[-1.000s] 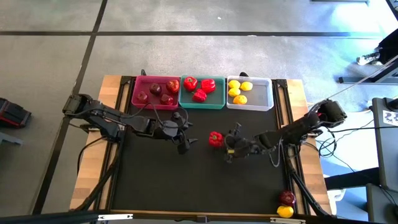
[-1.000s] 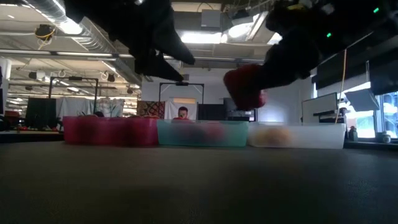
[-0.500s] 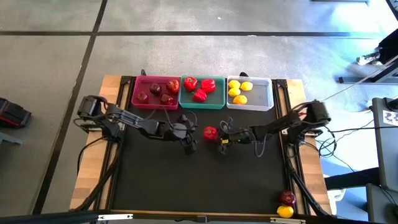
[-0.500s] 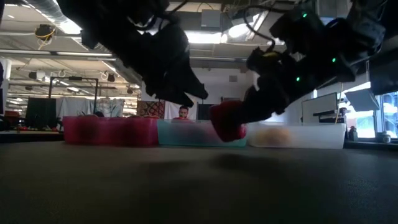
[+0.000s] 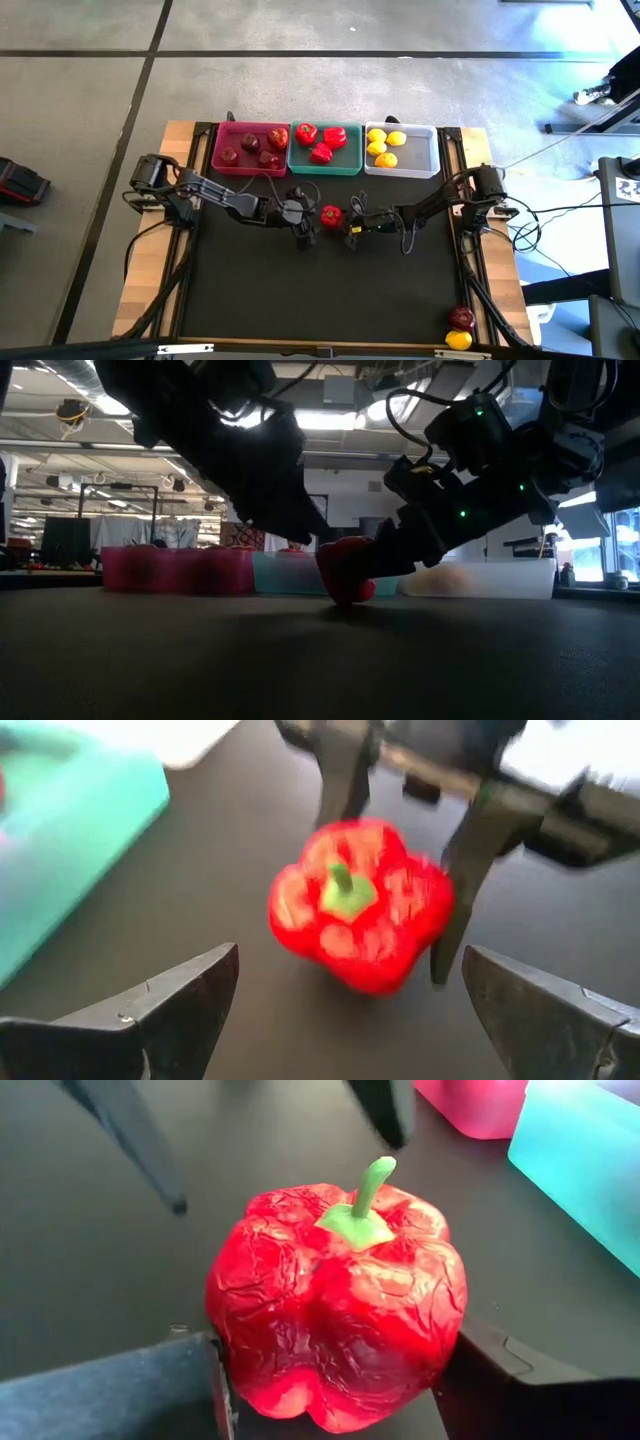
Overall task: Sort produce into baskets
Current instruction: Put the red bell pepper into the green bin
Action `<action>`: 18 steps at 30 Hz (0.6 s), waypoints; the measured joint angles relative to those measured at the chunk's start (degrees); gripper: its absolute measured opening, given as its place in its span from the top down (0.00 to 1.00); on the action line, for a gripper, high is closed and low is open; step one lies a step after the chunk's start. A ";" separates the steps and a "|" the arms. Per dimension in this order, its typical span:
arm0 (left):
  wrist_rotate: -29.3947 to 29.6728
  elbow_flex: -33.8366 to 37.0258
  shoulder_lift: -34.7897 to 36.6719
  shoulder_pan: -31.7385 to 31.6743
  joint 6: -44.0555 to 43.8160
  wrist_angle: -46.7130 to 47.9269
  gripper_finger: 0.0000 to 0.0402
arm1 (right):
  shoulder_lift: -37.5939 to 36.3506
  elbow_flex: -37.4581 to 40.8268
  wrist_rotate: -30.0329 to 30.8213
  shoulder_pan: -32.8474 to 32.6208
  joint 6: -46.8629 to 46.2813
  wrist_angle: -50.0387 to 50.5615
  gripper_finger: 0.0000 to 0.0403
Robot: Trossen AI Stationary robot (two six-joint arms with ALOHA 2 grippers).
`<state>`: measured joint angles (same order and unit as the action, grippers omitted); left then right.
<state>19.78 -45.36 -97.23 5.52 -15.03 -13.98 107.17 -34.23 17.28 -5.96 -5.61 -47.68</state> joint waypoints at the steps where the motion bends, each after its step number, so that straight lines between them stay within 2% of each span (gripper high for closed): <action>1: -0.45 0.04 -0.39 -0.02 0.05 0.23 0.05 | 0.18 -0.06 0.00 0.00 0.00 -0.07 0.53; 8: -5.23 0.04 -3.14 -0.79 -0.03 -2.13 0.05 | 0.72 -0.27 -2.36 -0.02 0.55 -0.86 0.48; 18: -9.05 0.04 -3.66 -0.81 0.85 -3.01 0.05 | 0.72 -0.62 -0.61 -0.05 -0.04 -0.32 0.48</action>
<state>10.73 -45.32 -100.89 4.71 -14.18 -16.99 107.90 -34.85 16.67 -6.00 -5.65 -47.99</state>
